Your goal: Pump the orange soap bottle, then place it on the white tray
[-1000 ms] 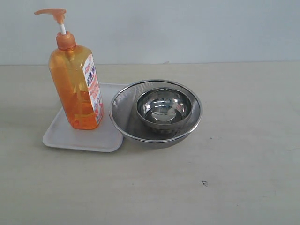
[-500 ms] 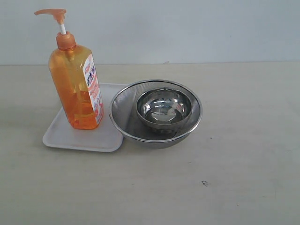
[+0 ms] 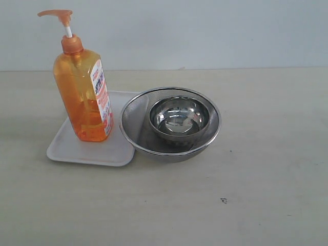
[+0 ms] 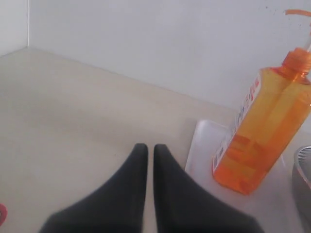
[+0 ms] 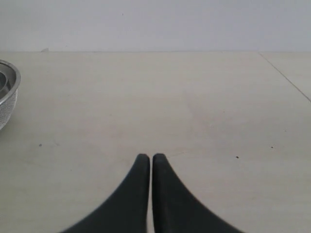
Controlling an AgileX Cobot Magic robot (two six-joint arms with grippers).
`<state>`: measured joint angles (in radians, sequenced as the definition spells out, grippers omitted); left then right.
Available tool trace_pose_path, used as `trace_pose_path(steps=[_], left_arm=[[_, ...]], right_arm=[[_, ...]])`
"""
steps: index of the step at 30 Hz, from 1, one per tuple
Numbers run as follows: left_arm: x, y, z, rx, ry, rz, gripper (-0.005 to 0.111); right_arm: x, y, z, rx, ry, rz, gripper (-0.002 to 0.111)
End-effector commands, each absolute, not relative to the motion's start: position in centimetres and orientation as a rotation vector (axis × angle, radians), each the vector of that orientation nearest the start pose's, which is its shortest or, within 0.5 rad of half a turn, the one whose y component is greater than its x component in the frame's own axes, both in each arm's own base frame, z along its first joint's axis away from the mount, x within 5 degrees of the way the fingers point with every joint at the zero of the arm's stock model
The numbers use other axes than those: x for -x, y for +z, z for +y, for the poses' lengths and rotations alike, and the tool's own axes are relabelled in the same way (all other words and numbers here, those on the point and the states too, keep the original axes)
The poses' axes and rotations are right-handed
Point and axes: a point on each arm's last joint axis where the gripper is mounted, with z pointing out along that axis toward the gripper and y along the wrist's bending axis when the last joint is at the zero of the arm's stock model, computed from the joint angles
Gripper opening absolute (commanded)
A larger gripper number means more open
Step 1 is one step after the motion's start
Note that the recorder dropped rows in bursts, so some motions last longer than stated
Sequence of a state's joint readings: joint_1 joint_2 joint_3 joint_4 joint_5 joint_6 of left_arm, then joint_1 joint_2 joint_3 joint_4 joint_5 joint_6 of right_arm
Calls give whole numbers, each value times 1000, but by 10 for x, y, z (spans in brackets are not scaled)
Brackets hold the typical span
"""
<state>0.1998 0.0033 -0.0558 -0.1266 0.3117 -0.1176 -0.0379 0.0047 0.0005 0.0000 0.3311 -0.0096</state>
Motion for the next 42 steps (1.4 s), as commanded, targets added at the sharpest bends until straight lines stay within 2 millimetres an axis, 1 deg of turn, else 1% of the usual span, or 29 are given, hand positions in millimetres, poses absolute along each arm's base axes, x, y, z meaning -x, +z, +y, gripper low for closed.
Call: trace_pose_path(steps=[1, 4, 8, 10, 12, 25, 39, 42], left_arm=[[-54, 188, 8, 298, -6, 1747, 5], [-54, 190, 10, 228, 78, 1728, 5], [-54, 187, 10, 203, 105, 1758, 5], [-54, 187, 10, 139, 157, 1766, 5], [-54, 187, 10, 118, 174, 1772, 5], [-54, 187, 9, 190, 112, 1769, 5], [-54, 186, 9, 191, 110, 1773, 5], [-54, 186, 8, 166, 90, 1775, 5]], right_arm=[[-54, 184, -2, -27, -39, 1808, 0], [-54, 184, -2, -27, -39, 1808, 0], [-54, 184, -2, -24, -41, 1808, 0], [-54, 184, -2, -24, -41, 1808, 0], [-54, 184, -2, -27, -39, 1808, 0], [-54, 184, -2, -26, -40, 1808, 0], [-54, 184, -2, -39, -20, 1804, 0], [-54, 184, -2, -39, -20, 1804, 0]])
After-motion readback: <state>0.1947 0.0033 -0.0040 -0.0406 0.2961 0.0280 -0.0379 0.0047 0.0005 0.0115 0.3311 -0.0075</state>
